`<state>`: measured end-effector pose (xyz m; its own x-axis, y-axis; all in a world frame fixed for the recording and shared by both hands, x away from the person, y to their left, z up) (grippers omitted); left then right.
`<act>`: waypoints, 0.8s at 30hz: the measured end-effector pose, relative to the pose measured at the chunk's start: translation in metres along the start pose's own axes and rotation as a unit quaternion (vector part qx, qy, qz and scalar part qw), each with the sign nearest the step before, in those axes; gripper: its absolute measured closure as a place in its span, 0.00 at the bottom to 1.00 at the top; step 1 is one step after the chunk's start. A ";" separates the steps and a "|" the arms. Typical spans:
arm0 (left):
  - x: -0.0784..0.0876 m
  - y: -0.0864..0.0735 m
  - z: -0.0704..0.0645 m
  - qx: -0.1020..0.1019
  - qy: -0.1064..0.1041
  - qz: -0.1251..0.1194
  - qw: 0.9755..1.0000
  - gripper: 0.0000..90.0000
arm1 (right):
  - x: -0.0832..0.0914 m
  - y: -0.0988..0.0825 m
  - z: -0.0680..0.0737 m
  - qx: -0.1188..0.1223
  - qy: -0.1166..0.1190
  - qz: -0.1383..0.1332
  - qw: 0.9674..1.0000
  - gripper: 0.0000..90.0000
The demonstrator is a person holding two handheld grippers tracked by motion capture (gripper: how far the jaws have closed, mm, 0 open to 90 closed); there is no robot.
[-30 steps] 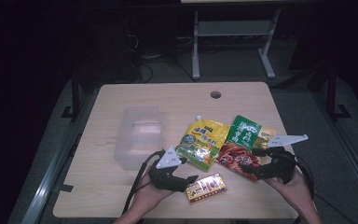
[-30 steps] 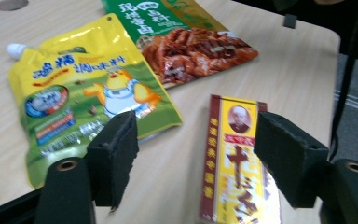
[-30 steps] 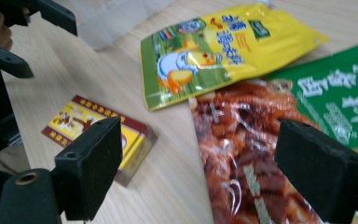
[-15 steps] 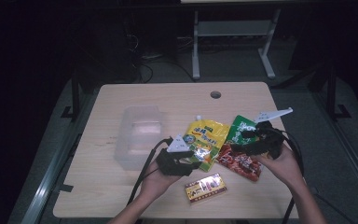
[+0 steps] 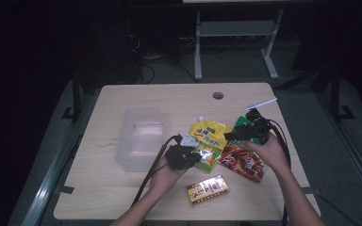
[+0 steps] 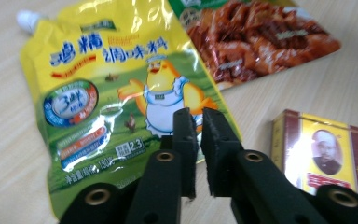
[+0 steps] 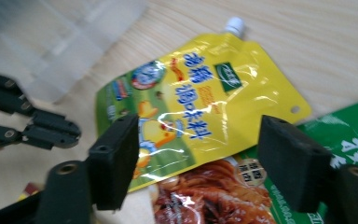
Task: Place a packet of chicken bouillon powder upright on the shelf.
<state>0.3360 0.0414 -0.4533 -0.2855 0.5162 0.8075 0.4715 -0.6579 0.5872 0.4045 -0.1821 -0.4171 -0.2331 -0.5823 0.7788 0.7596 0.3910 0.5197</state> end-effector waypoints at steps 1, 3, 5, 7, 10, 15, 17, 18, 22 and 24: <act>-0.003 0.000 0.001 0.003 0.002 0.006 1.000 0.98 | -0.003 0.001 -0.003 -0.004 -0.001 0.005 1.000 0.35; -0.009 -0.001 0.003 0.008 0.005 0.016 1.000 0.99 | -0.013 0.001 -0.015 -0.022 -0.009 0.019 1.000 0.40; -0.011 -0.001 0.005 0.009 0.004 0.020 1.000 0.99 | -0.017 0.002 -0.021 -0.027 -0.010 0.027 0.999 0.41; -0.015 -0.001 0.004 0.009 0.010 0.029 0.999 0.99 | -0.019 0.005 -0.023 -0.040 -0.014 0.050 0.998 0.44; -0.018 -0.002 0.004 0.003 0.013 0.042 0.999 0.99 | -0.012 0.015 -0.017 -0.026 -0.008 0.048 0.999 0.44; -0.022 -0.003 0.007 0.004 0.017 0.054 0.998 0.99 | -0.024 0.011 -0.024 -0.036 -0.004 0.066 0.997 0.41; -0.024 -0.003 0.006 0.008 0.015 0.053 0.998 0.99 | -0.032 0.008 -0.031 -0.046 -0.005 0.070 0.996 0.41; -0.025 0.000 0.003 0.009 0.017 0.051 0.999 0.99 | -0.035 0.007 -0.034 -0.056 0.002 0.075 0.996 0.41; -0.028 0.005 0.001 -0.001 0.024 0.056 0.998 0.99 | -0.043 0.006 -0.045 -0.081 0.001 0.054 0.995 0.43; -0.028 0.005 0.001 0.001 0.023 0.055 0.998 0.99 | -0.046 0.007 -0.046 -0.097 0.017 0.044 0.994 0.45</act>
Point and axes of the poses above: each handheld gripper's, and its own axes: x roughly backward along the jaws, y roughly out of its top, z roughly to its left, the point moved 4 cm from there along -x, roughly forward along the jaws, and after that the axes turned 7 degrees about z, right-handed, at the moved point
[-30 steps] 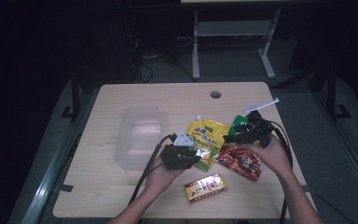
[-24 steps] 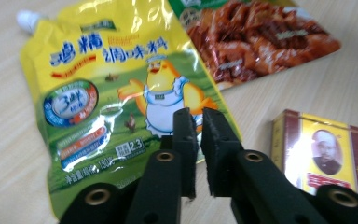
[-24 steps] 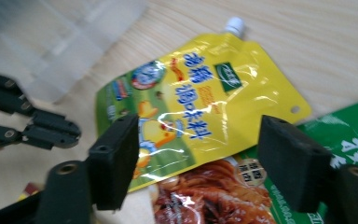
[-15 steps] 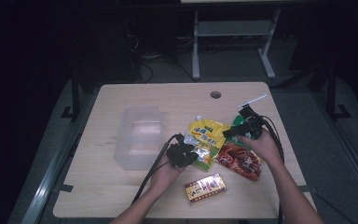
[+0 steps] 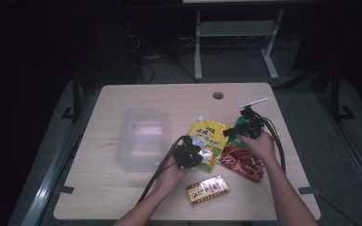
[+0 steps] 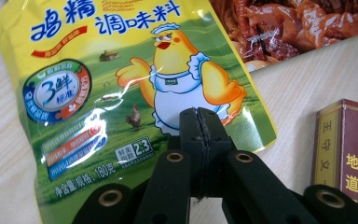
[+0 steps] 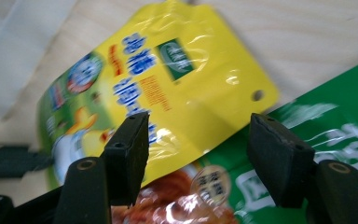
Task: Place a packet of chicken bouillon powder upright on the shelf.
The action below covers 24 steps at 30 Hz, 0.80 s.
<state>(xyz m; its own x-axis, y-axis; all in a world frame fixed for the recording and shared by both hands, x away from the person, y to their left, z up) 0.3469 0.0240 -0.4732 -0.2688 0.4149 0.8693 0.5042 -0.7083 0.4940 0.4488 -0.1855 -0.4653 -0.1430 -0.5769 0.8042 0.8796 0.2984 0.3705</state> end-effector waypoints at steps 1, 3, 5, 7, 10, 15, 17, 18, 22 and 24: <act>0.000 0.000 0.000 0.001 -0.002 0.002 1.000 0.99 | 0.000 0.000 0.000 0.000 0.000 0.000 1.000 0.45; 0.000 -0.002 0.002 0.001 -0.001 0.002 1.000 0.99 | -0.004 0.000 -0.002 -0.005 -0.027 0.001 1.000 0.45; 0.001 -0.005 0.005 0.004 -0.004 0.007 1.000 0.99 | -0.007 0.000 -0.004 -0.014 -0.009 0.004 1.000 0.45; 0.001 -0.006 0.006 0.004 -0.002 0.008 1.000 0.99 | -0.009 0.001 -0.004 -0.013 -0.012 0.000 1.000 0.45; 0.001 -0.010 0.008 0.002 -0.002 0.021 1.000 0.99 | -0.012 0.002 -0.005 -0.017 0.000 -0.002 1.000 0.46; 0.011 -0.009 0.004 -0.004 0.005 -0.005 1.000 0.97 | -0.012 0.002 -0.012 -0.036 0.000 -0.014 0.999 0.45; 0.013 -0.008 0.005 -0.002 0.008 -0.014 1.000 0.97 | -0.013 0.002 -0.014 -0.037 -0.009 -0.016 0.999 0.44; 0.018 -0.003 0.007 0.003 0.011 -0.030 0.999 0.96 | -0.014 0.004 -0.015 -0.039 -0.003 -0.017 0.999 0.45; 0.016 0.002 0.014 0.021 0.023 -0.037 0.999 0.92 | -0.018 0.006 -0.016 -0.039 -0.002 -0.023 0.999 0.49; 0.013 0.002 0.016 0.028 0.025 -0.029 0.999 0.92 | -0.019 0.006 -0.017 -0.041 -0.001 -0.024 0.999 0.49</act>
Point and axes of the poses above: each handheld gripper's, and its own axes: x roughly backward along the jaws, y roughly out of its top, z roughly to its left, the point moved 4 cm from there along -x, roughly forward along the jaws, and after that the axes turned 7 degrees about z, right-handed, at the moved point
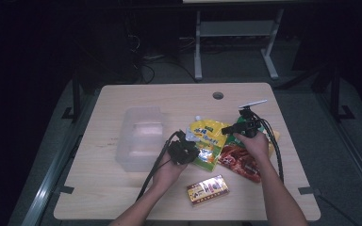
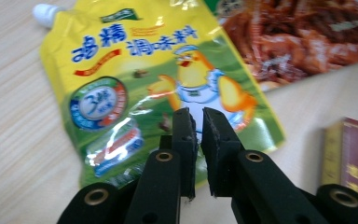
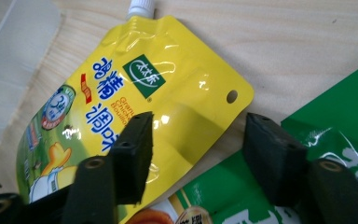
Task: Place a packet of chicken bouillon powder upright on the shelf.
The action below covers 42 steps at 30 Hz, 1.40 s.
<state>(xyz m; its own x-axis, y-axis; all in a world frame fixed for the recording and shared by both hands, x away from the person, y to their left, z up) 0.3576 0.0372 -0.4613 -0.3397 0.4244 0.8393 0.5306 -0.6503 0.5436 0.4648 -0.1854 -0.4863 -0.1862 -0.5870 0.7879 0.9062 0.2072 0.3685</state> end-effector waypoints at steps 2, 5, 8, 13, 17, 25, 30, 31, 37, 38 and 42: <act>-0.005 -0.001 0.003 0.007 0.004 0.005 1.000 0.91 | 0.000 0.002 0.000 0.000 0.011 -0.007 1.000 0.51; -0.007 -0.004 0.005 0.010 0.000 0.021 1.000 0.90 | -0.004 0.001 -0.002 0.001 0.030 0.006 1.000 0.56; -0.009 -0.004 0.006 0.011 -0.001 0.020 1.000 0.90 | -0.007 -0.001 -0.003 -0.002 0.056 0.015 0.998 0.61; -0.010 -0.002 0.005 0.011 0.002 0.019 1.000 0.90 | -0.010 -0.002 -0.001 -0.003 0.078 0.023 0.997 0.69; -0.010 -0.002 0.004 0.003 0.008 0.023 1.000 0.90 | -0.014 -0.002 0.002 0.004 0.083 0.040 0.996 0.73; -0.011 -0.002 0.003 0.004 0.007 0.021 1.000 0.91 | -0.025 -0.002 0.012 0.006 0.091 0.041 0.995 0.80; -0.011 -0.002 0.003 0.005 0.004 0.022 1.000 0.91 | -0.025 -0.001 0.014 0.002 0.079 0.036 0.996 0.95; -0.010 -0.003 0.003 0.001 0.004 0.021 1.000 0.90 | -0.023 0.000 0.015 0.010 0.075 0.035 0.996 0.97; -0.009 -0.004 0.003 0.007 -0.001 0.019 1.000 0.89 | -0.021 0.000 0.018 0.022 0.066 0.034 0.997 0.99; -0.009 -0.004 0.003 0.004 0.003 0.018 1.000 0.89 | -0.019 0.000 0.020 0.030 0.063 0.031 0.997 0.99; -0.007 -0.004 0.003 0.004 0.001 0.016 1.000 0.87 | -0.016 0.001 0.022 0.036 0.063 0.022 0.997 1.00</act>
Point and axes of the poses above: each handheld gripper's, and its own axes: x roughly backward along the jaws, y roughly out of its top, z roughly to its left, the point moved 4 cm from there along -x, roughly forward along the jaws, and after that the axes turned 7 degrees about z, right-handed, at the moved point
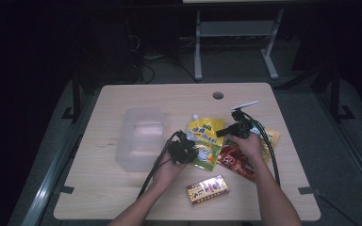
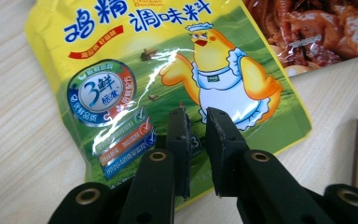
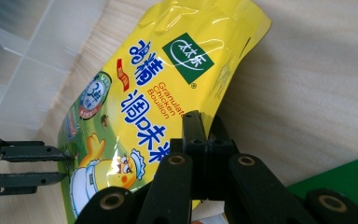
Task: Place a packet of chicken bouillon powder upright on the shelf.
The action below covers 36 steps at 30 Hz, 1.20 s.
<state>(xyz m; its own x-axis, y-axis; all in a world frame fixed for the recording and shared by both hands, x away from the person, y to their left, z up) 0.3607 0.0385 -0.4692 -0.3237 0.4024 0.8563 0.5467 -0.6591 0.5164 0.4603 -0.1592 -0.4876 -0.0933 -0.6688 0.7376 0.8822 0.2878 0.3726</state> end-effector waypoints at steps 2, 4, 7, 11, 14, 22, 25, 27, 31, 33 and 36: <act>0.007 0.000 0.001 -0.002 -0.005 -0.006 1.000 0.85 | 0.004 0.002 0.004 0.009 -0.006 -0.006 1.000 1.00; 0.014 0.002 0.001 -0.007 -0.007 -0.016 1.000 0.83 | 0.009 0.004 0.006 0.014 -0.003 -0.016 1.000 1.00; 0.021 0.003 0.000 -0.009 -0.015 -0.027 0.999 0.80 | 0.014 0.005 0.010 0.024 -0.005 -0.024 0.999 1.00; 0.033 0.001 -0.005 -0.026 -0.020 -0.043 0.999 0.74 | 0.032 0.006 0.021 0.050 -0.005 -0.048 0.998 1.00; 0.045 -0.005 -0.009 -0.032 -0.037 -0.060 0.997 0.72 | 0.044 0.005 0.025 0.057 -0.012 -0.052 0.997 1.00; 0.059 -0.015 -0.021 -0.059 -0.052 -0.089 0.993 0.63 | 0.070 0.003 0.050 0.102 -0.031 -0.067 0.992 1.00; 0.063 -0.016 -0.024 -0.059 -0.061 -0.100 0.991 0.60 | 0.076 0.003 0.063 0.124 -0.032 -0.079 0.989 1.00; 0.064 -0.016 -0.025 -0.061 -0.061 -0.105 0.991 0.59 | 0.078 0.003 0.068 0.131 -0.033 -0.083 0.987 1.00; 0.069 -0.016 -0.030 -0.070 -0.065 -0.111 0.989 0.56 | 0.084 0.007 0.085 0.154 -0.038 -0.084 0.984 1.00; 0.073 -0.017 -0.031 -0.072 -0.070 -0.118 0.988 0.55 | 0.088 0.009 0.096 0.168 -0.042 -0.087 0.981 1.00; 0.077 -0.018 -0.031 -0.074 -0.073 -0.125 0.987 0.54 | 0.091 0.013 0.110 0.188 -0.061 -0.086 0.976 1.00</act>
<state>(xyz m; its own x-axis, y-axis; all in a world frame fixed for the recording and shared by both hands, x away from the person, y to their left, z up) 0.3021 0.0614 -0.4118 -0.3139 0.6441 0.6975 0.3417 -0.6088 0.7160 0.4128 -0.1413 -0.3534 -0.3005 -0.6490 0.6989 0.6188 0.4249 0.6607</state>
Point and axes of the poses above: each handheld gripper's, and its own axes: x roughly backward along the jaws, y roughly out of its top, z roughly to its left, the point moved 4 cm from there along -x, roughly forward along the jaws, and after that the axes turned 7 degrees about z, right-handed, at the moved point
